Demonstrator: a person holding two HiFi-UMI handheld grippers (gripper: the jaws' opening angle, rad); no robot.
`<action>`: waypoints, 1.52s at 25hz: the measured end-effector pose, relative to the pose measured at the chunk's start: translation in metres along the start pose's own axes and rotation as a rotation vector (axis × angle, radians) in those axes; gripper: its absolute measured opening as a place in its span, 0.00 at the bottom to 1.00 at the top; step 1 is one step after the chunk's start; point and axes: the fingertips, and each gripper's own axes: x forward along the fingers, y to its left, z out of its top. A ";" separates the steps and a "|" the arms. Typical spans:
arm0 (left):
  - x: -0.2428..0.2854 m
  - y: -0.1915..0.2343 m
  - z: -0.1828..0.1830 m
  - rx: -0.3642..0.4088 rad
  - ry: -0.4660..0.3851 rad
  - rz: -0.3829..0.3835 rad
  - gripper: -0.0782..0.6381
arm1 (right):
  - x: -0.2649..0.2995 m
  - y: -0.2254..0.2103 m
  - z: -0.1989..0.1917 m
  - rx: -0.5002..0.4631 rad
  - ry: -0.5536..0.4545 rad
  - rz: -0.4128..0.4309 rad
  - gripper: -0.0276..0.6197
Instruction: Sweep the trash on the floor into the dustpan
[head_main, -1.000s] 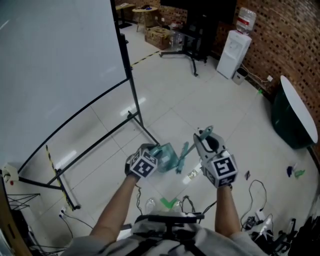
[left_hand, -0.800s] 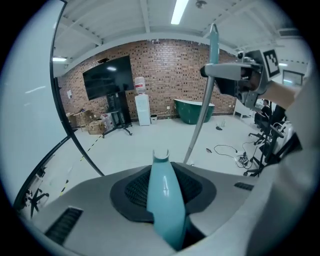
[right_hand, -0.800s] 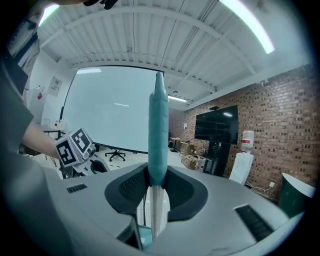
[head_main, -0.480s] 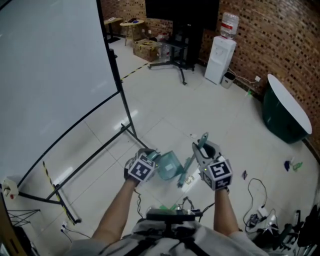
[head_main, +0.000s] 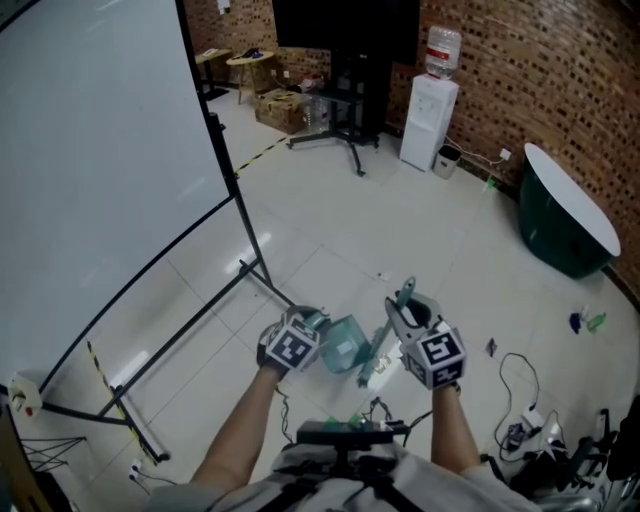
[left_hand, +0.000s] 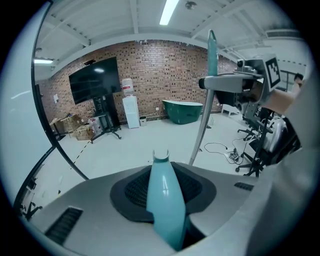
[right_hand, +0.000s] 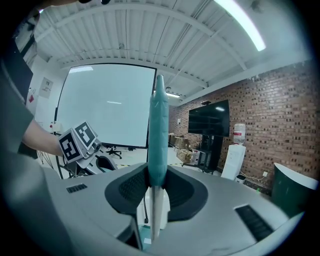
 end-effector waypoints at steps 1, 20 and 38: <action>0.000 -0.002 -0.001 0.003 0.002 -0.005 0.26 | -0.003 0.001 0.003 0.006 -0.004 -0.003 0.18; 0.038 -0.016 -0.010 0.119 0.057 -0.113 0.26 | -0.056 -0.035 -0.049 0.080 0.092 -0.237 0.18; 0.179 -0.055 -0.012 0.512 0.193 -0.340 0.26 | -0.091 -0.163 -0.248 0.254 0.247 -0.527 0.17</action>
